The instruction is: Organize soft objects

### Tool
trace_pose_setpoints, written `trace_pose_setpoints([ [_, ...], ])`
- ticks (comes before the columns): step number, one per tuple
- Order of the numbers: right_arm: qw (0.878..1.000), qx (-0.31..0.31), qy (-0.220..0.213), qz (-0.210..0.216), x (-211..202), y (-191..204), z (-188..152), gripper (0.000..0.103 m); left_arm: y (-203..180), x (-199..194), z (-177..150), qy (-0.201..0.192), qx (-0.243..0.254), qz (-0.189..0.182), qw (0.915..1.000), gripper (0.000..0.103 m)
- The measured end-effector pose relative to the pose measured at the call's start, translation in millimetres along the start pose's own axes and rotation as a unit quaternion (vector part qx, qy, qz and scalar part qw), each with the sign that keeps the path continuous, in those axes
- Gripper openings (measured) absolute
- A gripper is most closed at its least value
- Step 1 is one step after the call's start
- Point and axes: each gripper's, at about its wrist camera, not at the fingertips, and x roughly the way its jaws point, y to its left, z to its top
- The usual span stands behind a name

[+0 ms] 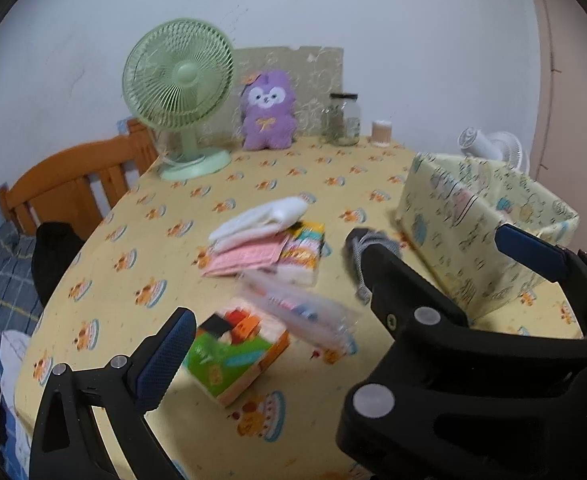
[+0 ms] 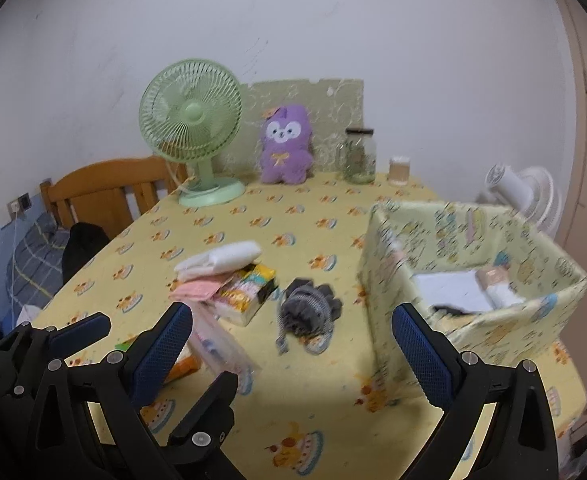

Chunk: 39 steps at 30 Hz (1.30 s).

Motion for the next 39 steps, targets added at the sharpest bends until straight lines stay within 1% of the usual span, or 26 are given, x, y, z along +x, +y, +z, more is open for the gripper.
trace_pose_setpoints([
  [6, 0.999, 0.001, 0.028, 0.018, 17.0, 8.1, -10.1, 0.101, 8.2, 10.2, -8.6, 0.013, -0.002, 0.015, 0.9998, 0.102],
  [12, 0.999, -0.013, 0.045, 0.017, 32.2, 16.2, -15.4, 0.099, 18.3, 23.7, -14.3, 0.027, -0.009, 0.022, 0.9993, 0.102],
  [18, 0.997, -0.027, 0.069, 0.017, 50.1, 22.7, -20.7, 0.097, 33.5, 43.7, -20.5, 0.055, -0.017, 0.040, 0.9975, 0.102],
  [26, 0.995, -0.034, 0.088, 0.018, 69.6, 30.9, -24.0, 0.097, 44.9, 58.6, -24.7, 0.068, -0.026, 0.039, 0.9966, 0.103],
  [28, 0.995, -0.031, 0.094, 0.021, 73.8, 31.7, -23.7, 0.096, 45.3, 58.4, -24.0, 0.063, -0.025, 0.031, 0.9972, 0.099],
  [29, 0.995, -0.031, 0.096, 0.018, 76.8, 32.5, -23.4, 0.096, 45.1, 58.3, -24.0, 0.061, -0.025, 0.028, 0.9975, 0.093],
  [30, 0.995, -0.033, 0.098, 0.014, 79.1, 33.7, -23.0, 0.096, 45.4, 58.9, -23.9, 0.062, -0.030, 0.021, 0.9974, 0.090],
  [31, 0.995, -0.033, 0.098, 0.014, 80.6, 34.7, -22.5, 0.096, 45.8, 59.4, -23.4, 0.064, -0.033, 0.017, 0.9972, 0.089],
  [33, 0.994, -0.036, 0.099, 0.018, 84.8, 38.9, -21.1, 0.096, 47.3, 60.0, -22.1, 0.064, -0.034, 0.015, 0.9972, 0.085],
  [34, 0.994, -0.038, 0.101, 0.021, 87.3, 41.2, -20.8, 0.095, 48.0, 60.3, -21.7, 0.064, -0.034, 0.016, 0.9972, 0.085],
  [39, 0.992, -0.032, 0.117, 0.045, 95.3, 43.4, -19.8, 0.085, 53.2, 61.7, -20.2, 0.065, -0.042, 0.026, 0.9967, 0.081],
])
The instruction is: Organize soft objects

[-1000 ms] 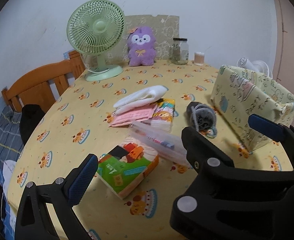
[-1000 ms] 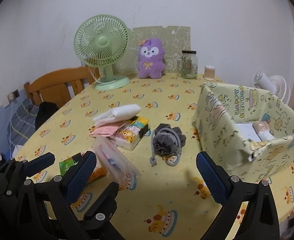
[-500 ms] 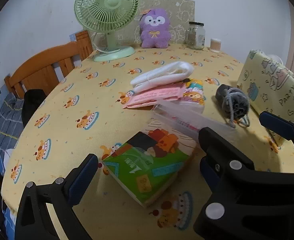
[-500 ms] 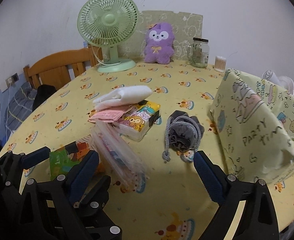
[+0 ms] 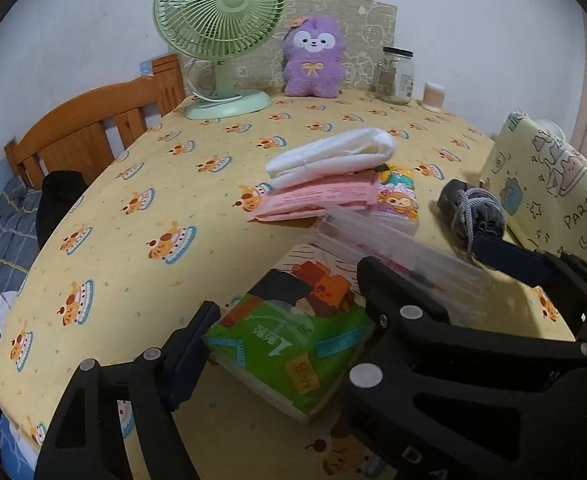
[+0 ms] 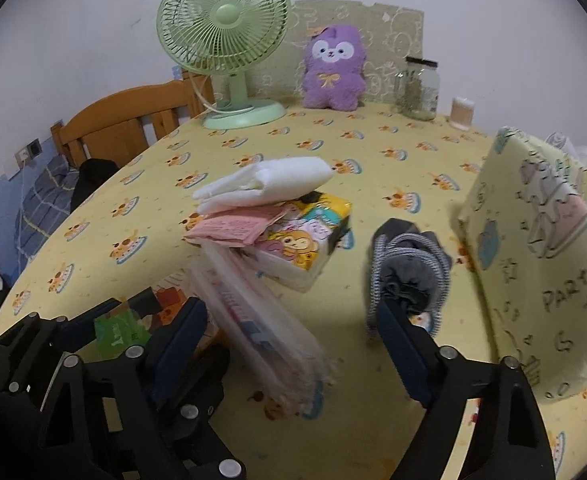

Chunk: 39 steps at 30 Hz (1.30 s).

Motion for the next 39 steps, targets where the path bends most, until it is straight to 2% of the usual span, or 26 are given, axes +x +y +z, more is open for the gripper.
trace_pose_setpoints([
  [2, 1.000, 0.004, 0.002, -0.003, 1.4, 1.0, -0.3, 0.080, 0.4, -0.1, 0.1, -0.002, 0.000, 0.001, 1.0000, 0.080],
  [12, 0.999, 0.026, 0.010, 0.035, 0.2, 0.0, -3.1, 0.053, 4.5, -1.8, 0.3, 0.000, -0.011, -0.011, 0.9999, 0.076],
  [15, 0.999, 0.026, 0.010, 0.040, -2.5, -0.3, -4.5, 0.049, 3.4, -3.5, -0.8, 0.001, -0.011, -0.014, 0.9998, 0.075],
  [21, 0.999, 0.029, 0.009, 0.041, -8.3, -3.3, -8.0, 0.045, -2.2, -6.8, -3.5, 0.001, -0.008, -0.022, 0.9997, 0.076],
  [39, 0.996, 0.080, 0.001, 0.039, -30.6, -22.8, -22.8, 0.044, -19.3, -17.2, -11.0, 0.011, -0.016, -0.028, 0.9994, 0.074],
])
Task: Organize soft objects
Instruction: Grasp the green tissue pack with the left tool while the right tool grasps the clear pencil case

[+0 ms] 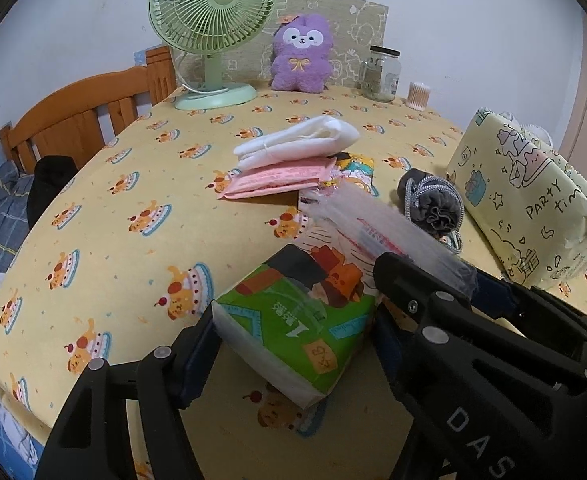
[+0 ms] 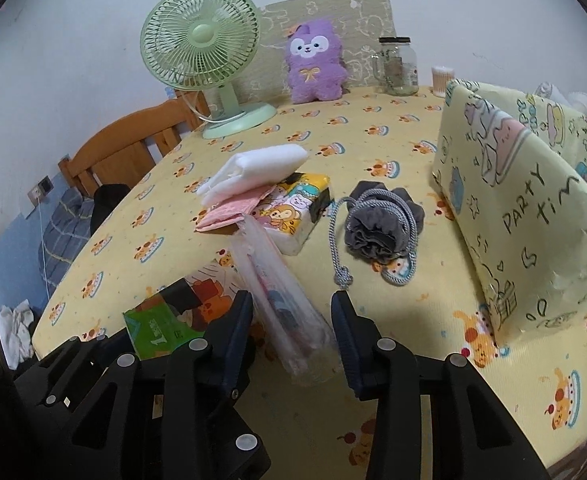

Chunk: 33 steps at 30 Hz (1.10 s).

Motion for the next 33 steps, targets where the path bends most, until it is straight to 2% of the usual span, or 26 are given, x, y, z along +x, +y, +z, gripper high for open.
trace_pose_setpoints([
  [11, 1.000, -0.008, 0.006, 0.007, 0.8, 0.6, 1.1, 0.039, -0.6, 1.0, 1.7, 0.008, 0.006, 0.005, 0.9999, 0.074],
  [16, 1.000, -0.015, 0.000, 0.007, 5.4, 3.9, 4.6, 0.046, 3.2, 3.6, 5.9, 0.005, 0.008, 0.015, 0.9998, 0.074],
  [20, 1.000, -0.020, -0.003, -0.003, 10.7, 6.0, 8.7, 0.057, 6.7, 8.9, 9.7, 0.004, 0.012, 0.037, 0.9992, 0.074],
  [26, 0.999, -0.026, -0.006, -0.024, 20.1, 8.9, 17.1, 0.057, 12.6, 15.3, 14.8, 0.001, 0.010, 0.041, 0.9991, 0.074],
  [31, 0.999, -0.033, -0.001, -0.028, 22.4, 9.3, 16.3, 0.042, 11.8, 15.1, 13.9, -0.002, 0.012, 0.044, 0.9990, 0.073],
  [33, 0.999, -0.036, -0.003, -0.024, 20.3, 9.5, 15.7, 0.031, 10.7, 13.1, 13.1, -0.006, 0.012, 0.049, 0.9987, 0.073],
])
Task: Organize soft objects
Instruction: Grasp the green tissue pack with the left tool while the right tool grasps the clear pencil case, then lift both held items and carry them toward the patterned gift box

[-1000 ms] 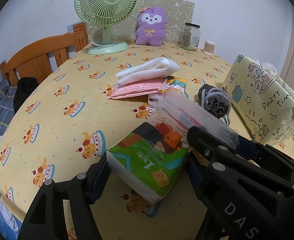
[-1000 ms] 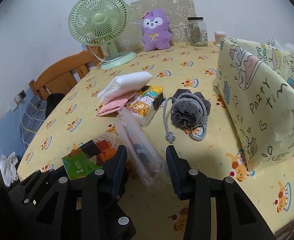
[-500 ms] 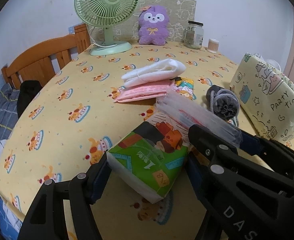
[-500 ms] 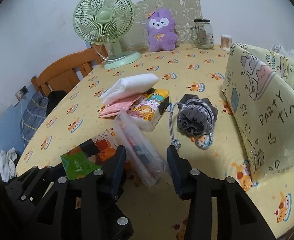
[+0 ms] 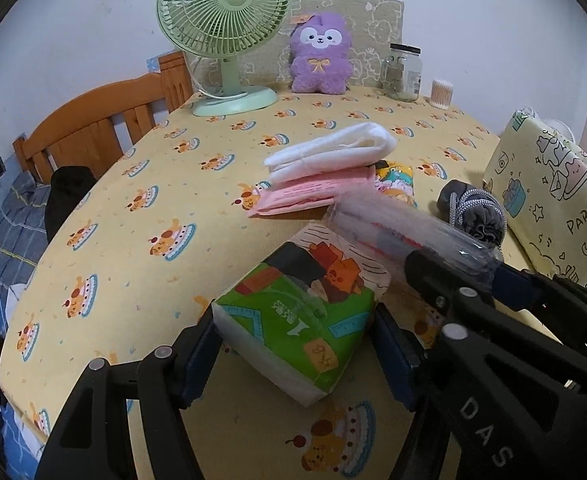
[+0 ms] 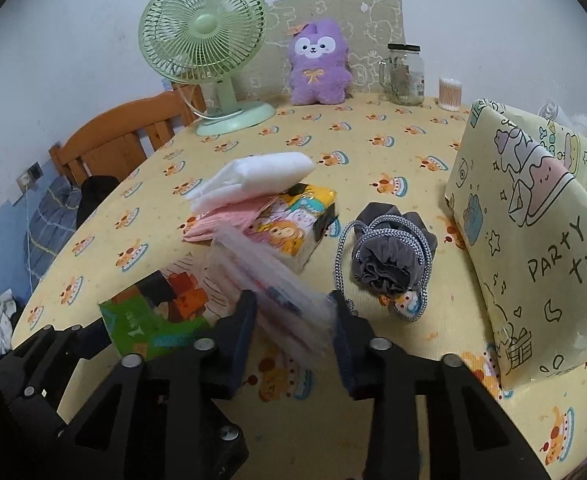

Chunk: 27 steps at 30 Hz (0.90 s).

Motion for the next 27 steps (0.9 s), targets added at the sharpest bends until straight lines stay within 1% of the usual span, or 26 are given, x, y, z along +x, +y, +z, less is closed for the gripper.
trace_pose_setpoints([
  [1, 1.000, -0.001, -0.001, 0.000, -1.0, 0.4, -0.4, 0.029, -0.4, -1.5, -0.2, -0.002, 0.001, 0.003, 1.0000, 0.073],
  [3, 1.000, 0.000, -0.005, 0.003, -5.0, 0.0, -1.6, 0.022, -1.8, -5.4, -0.6, -0.007, 0.004, 0.006, 1.0000, 0.073],
  [6, 1.000, 0.000, -0.015, 0.005, -13.4, -0.6, -2.0, 0.018, -3.5, -12.5, -0.4, -0.014, 0.005, 0.007, 0.9999, 0.073],
  [15, 0.999, 0.005, -0.046, -0.002, -46.0, -7.8, 3.6, 0.016, -15.5, -39.1, 6.4, -0.039, 0.009, -0.001, 0.9992, 0.073],
  [27, 0.996, 0.007, -0.082, -0.023, -92.0, -17.9, 23.3, 0.016, -32.3, -76.4, 27.1, -0.074, 0.018, -0.016, 0.9970, 0.073],
])
